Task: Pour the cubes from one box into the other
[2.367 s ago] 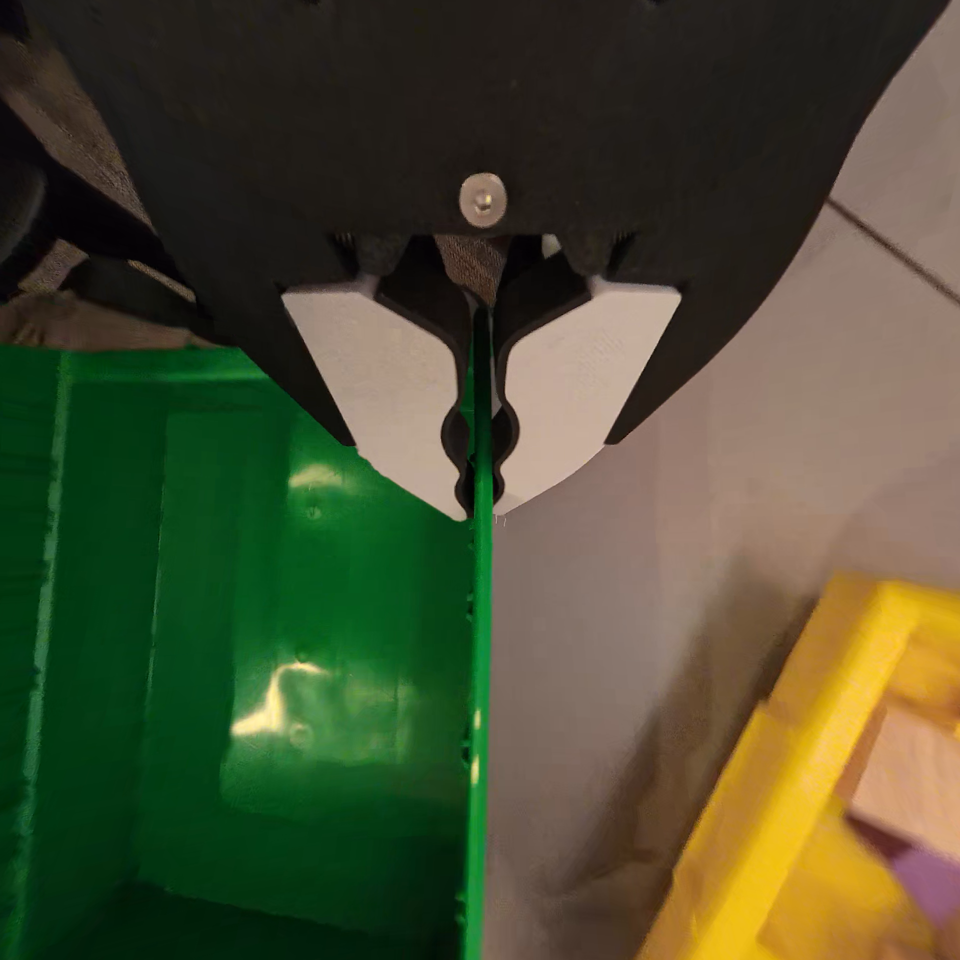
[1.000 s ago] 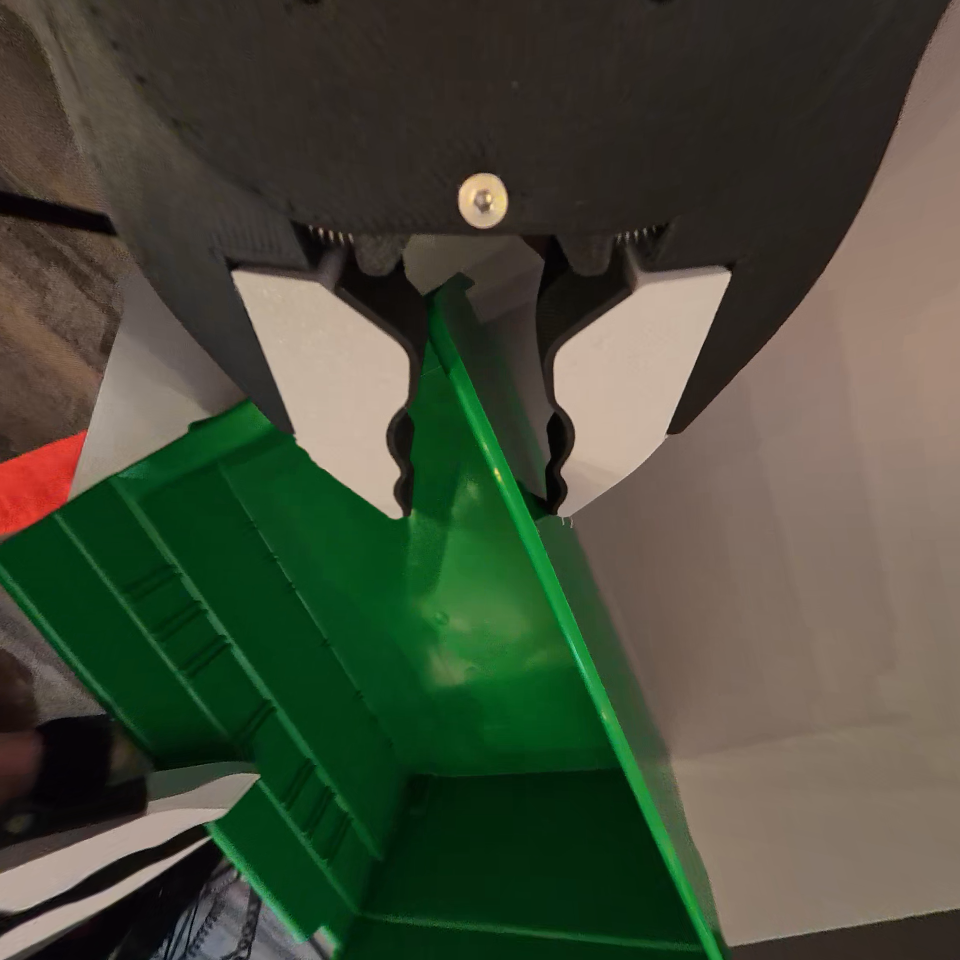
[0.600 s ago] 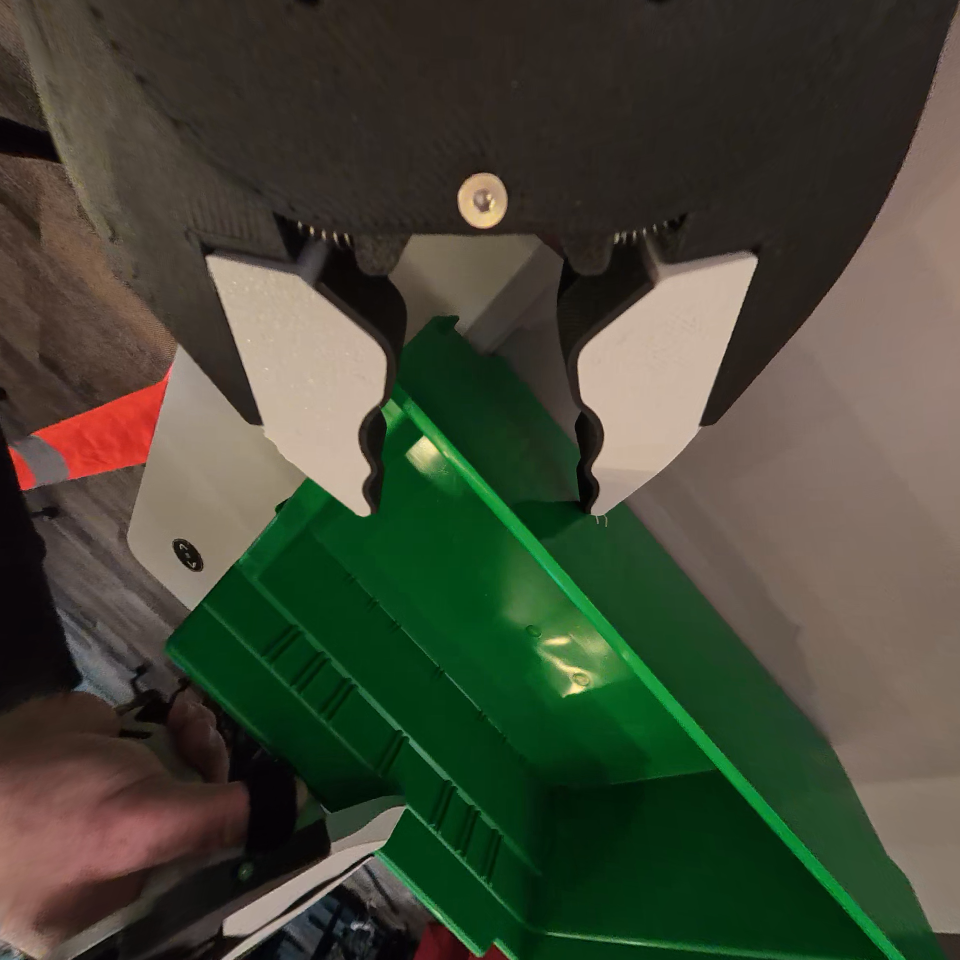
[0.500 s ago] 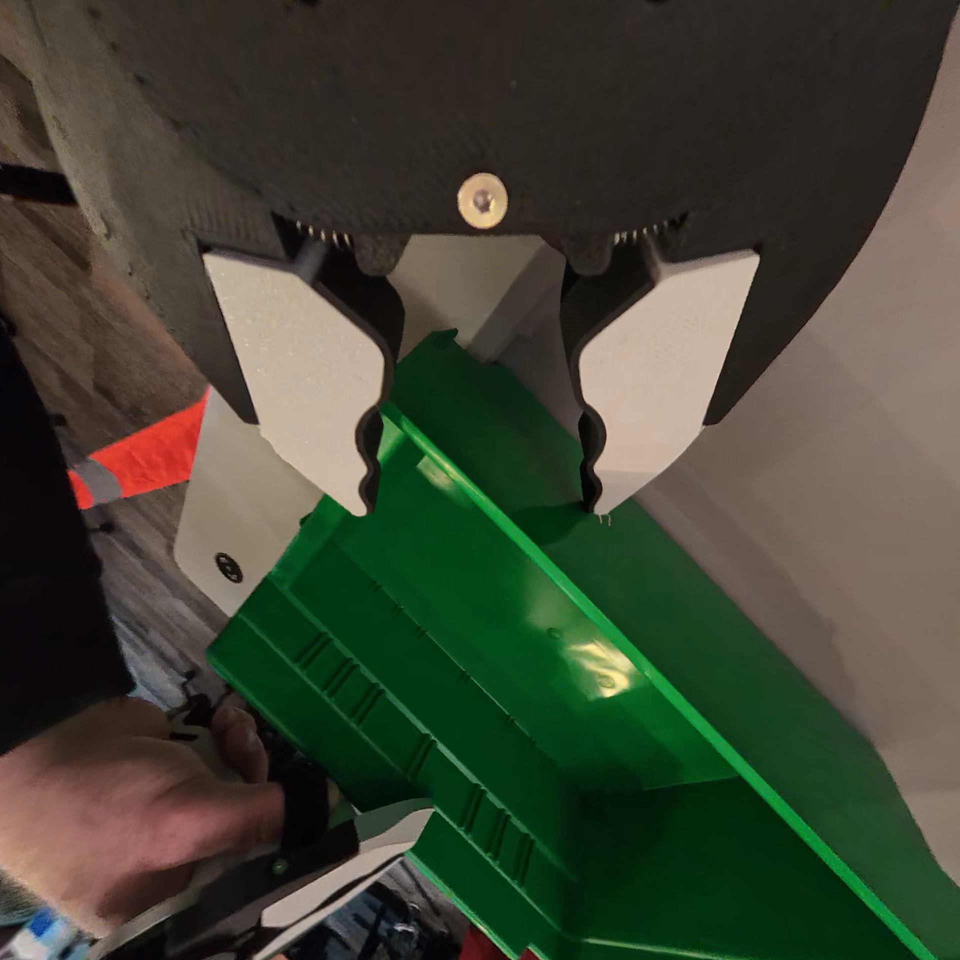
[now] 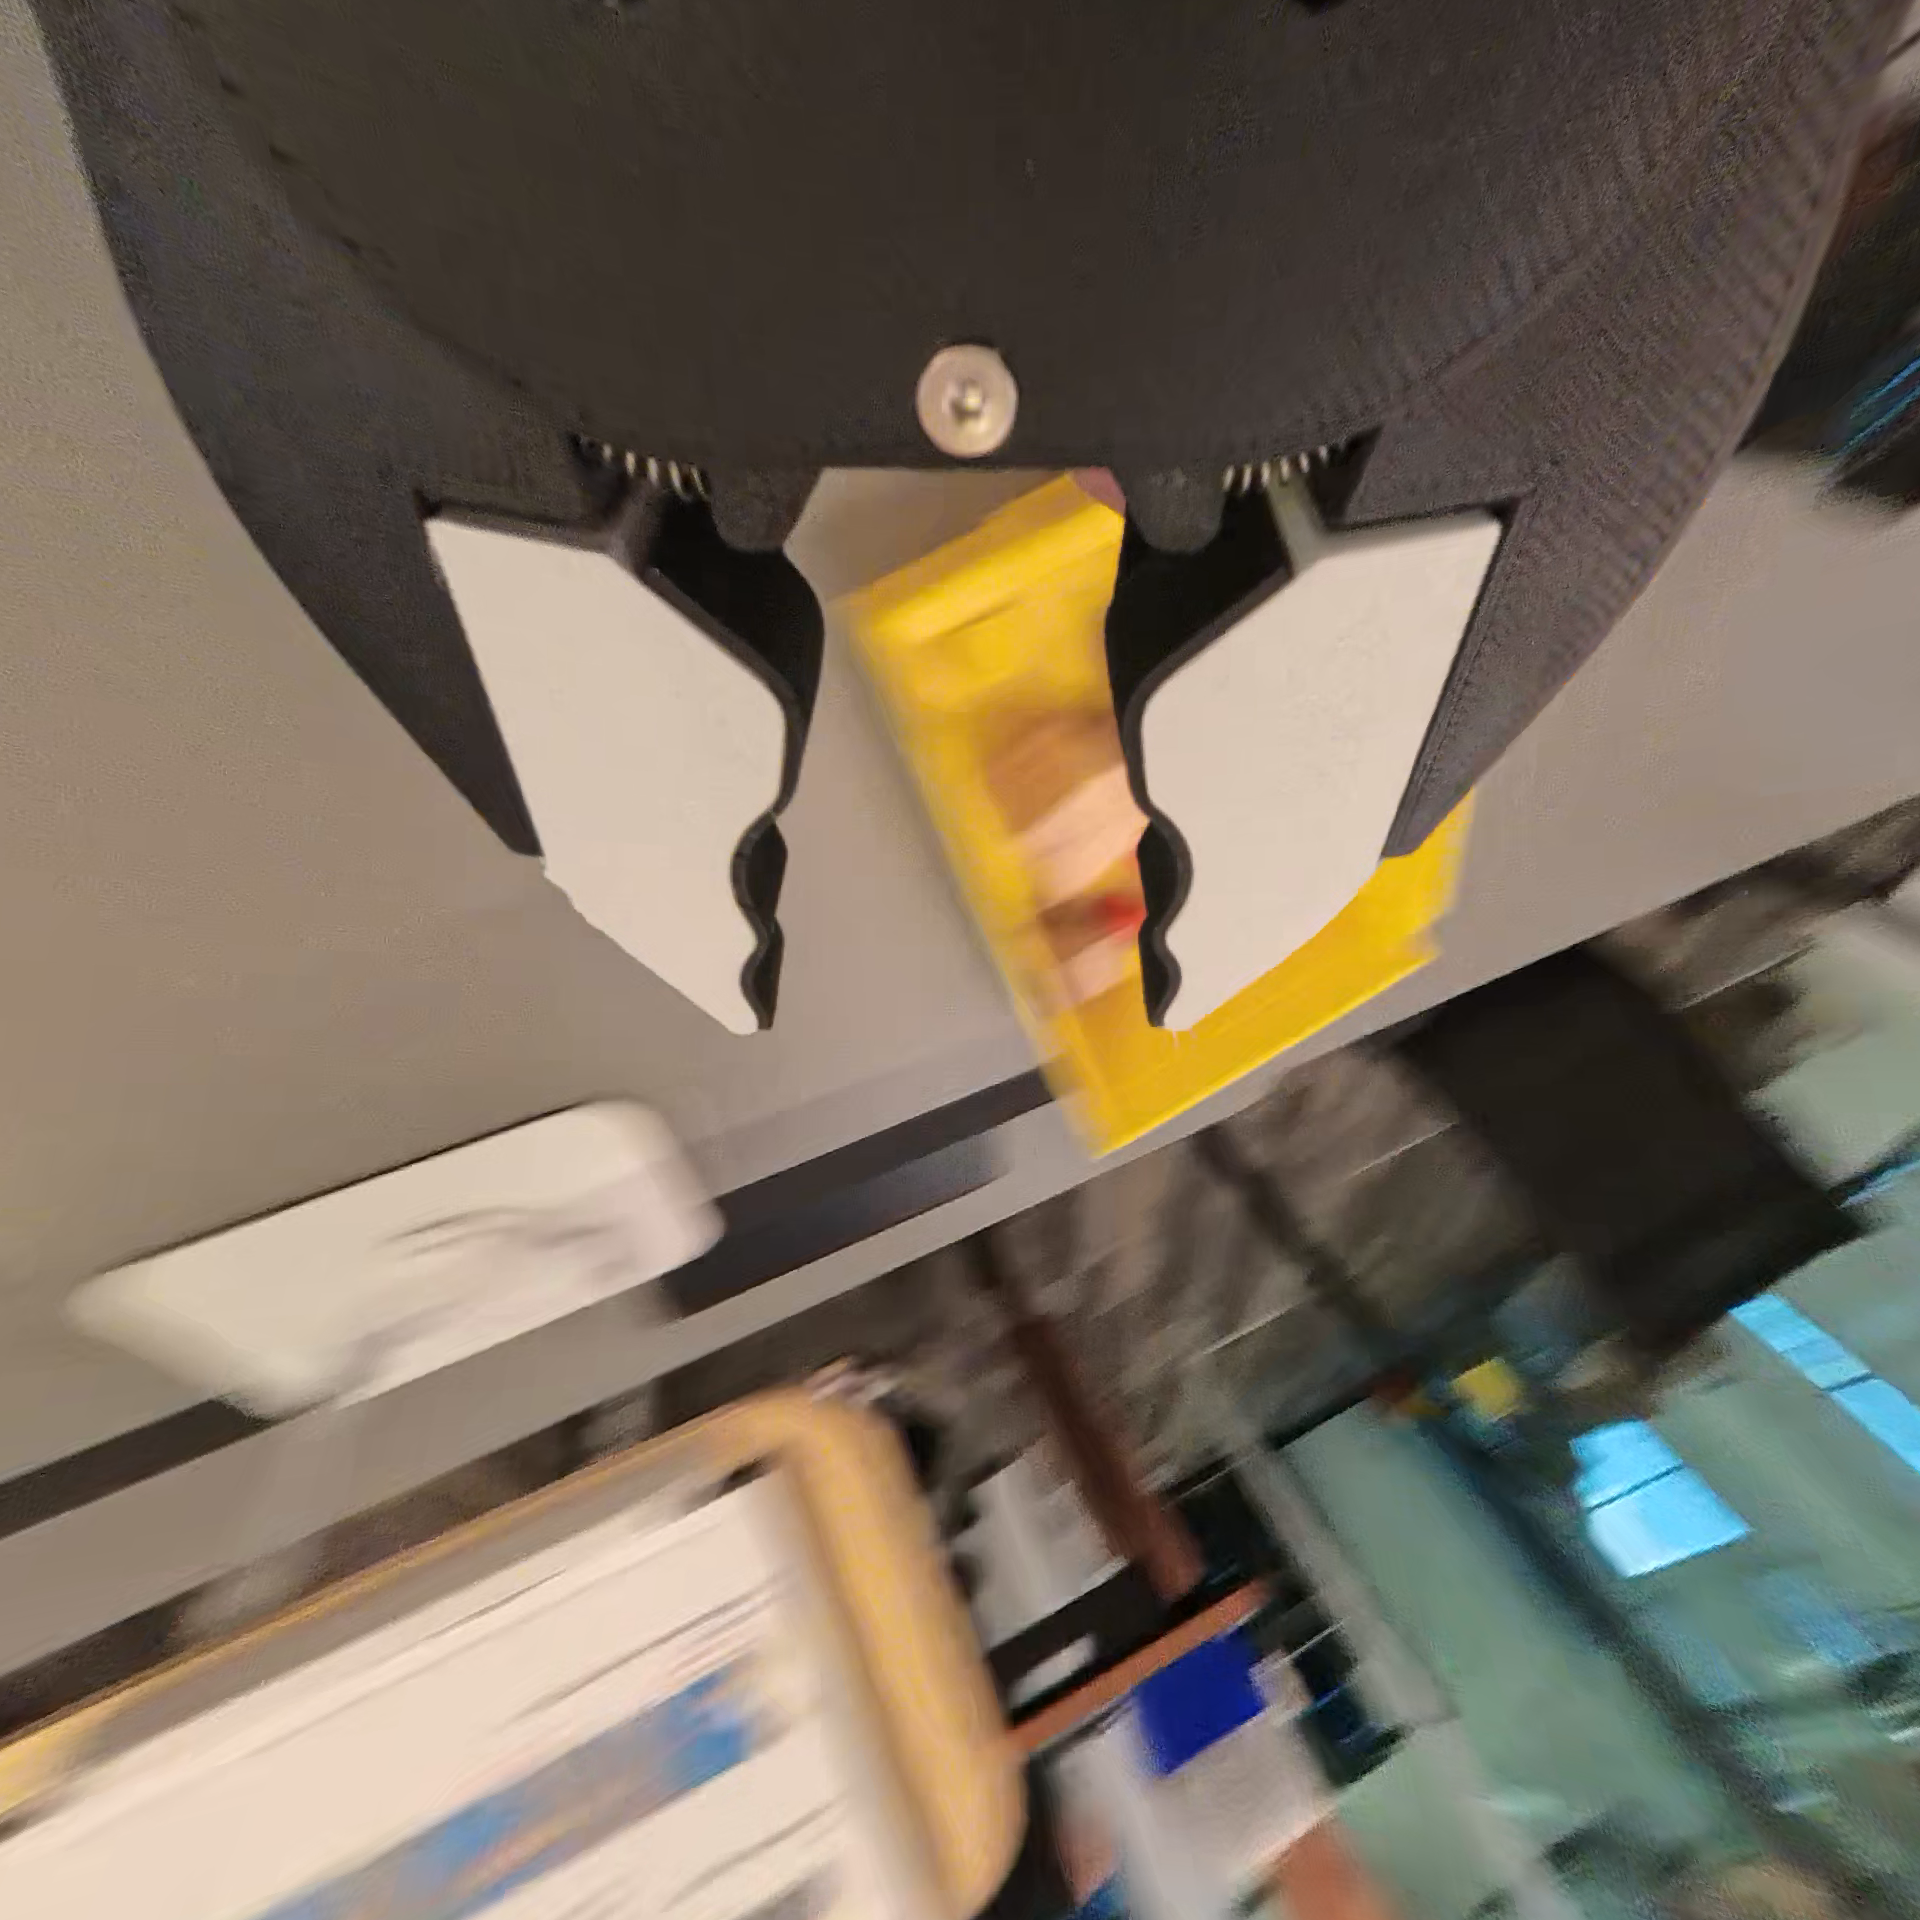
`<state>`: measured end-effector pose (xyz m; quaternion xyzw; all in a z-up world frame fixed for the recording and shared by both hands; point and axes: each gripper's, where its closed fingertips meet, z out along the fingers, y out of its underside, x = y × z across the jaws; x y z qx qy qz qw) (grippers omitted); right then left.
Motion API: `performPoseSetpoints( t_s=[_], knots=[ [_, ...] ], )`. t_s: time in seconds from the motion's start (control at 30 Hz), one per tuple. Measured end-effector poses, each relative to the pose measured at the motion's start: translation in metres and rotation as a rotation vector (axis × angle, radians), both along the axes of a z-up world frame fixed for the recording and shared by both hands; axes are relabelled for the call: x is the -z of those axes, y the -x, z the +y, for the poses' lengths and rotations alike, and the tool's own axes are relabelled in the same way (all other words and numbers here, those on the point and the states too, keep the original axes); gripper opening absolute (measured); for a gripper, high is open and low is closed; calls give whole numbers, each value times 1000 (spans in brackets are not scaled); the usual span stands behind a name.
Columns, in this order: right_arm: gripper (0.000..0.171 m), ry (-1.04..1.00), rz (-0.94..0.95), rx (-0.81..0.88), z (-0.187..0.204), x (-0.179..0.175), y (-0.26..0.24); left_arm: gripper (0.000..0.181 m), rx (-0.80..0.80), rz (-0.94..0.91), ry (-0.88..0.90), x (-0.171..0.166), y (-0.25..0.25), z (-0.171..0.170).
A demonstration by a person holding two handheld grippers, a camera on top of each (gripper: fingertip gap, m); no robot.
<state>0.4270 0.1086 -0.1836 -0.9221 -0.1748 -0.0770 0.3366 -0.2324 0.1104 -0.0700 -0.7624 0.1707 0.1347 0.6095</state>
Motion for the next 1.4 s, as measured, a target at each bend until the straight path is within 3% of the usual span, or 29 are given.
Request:
performPoseSetpoints(
  t_s=[0.07, 0.13, 0.23, 0.3, 0.4, 0.47, 0.53, 0.63, 0.93, 1.2, 1.4],
  knots=[
    [28, -10, -40, 11, -3, -4, -2, 66, -221, 139, 29, 6, 114, 3],
    [29, -21, -63, 19, -4, -9, -2, 69, -363, 144, 137, 27, 198, -1],
    [27, -40, -75, 34, -4, -16, 0, 72, -409, -85, 341, 80, 252, -4],
    [26, -42, -85, 42, -5, -18, 2, 69, -444, -59, 421, 106, 274, -3],
    [24, -44, -110, 45, -8, -20, 7, 52, -410, -54, 459, 124, 277, 2],
    [22, -63, -115, 48, -11, -25, 10, 23, -325, -41, 480, 133, 266, 10],
    [21, -77, -105, 48, -14, -30, 15, 18, -328, -19, 459, 135, 269, 15],
    [20, -112, -104, 33, -18, -43, 24, 7, -245, -187, 466, 135, 254, 19],
    [19, -135, -77, -31, -32, -59, 55, 6, -133, -163, 389, 136, 220, 10],
    [22, -134, -6, -100, -47, -58, 87, 6, 57, -128, 427, 136, 163, -16],
    [24, -153, -12, -152, -54, -60, 113, 6, 86, -162, 418, 136, 138, -21]
  ],
)
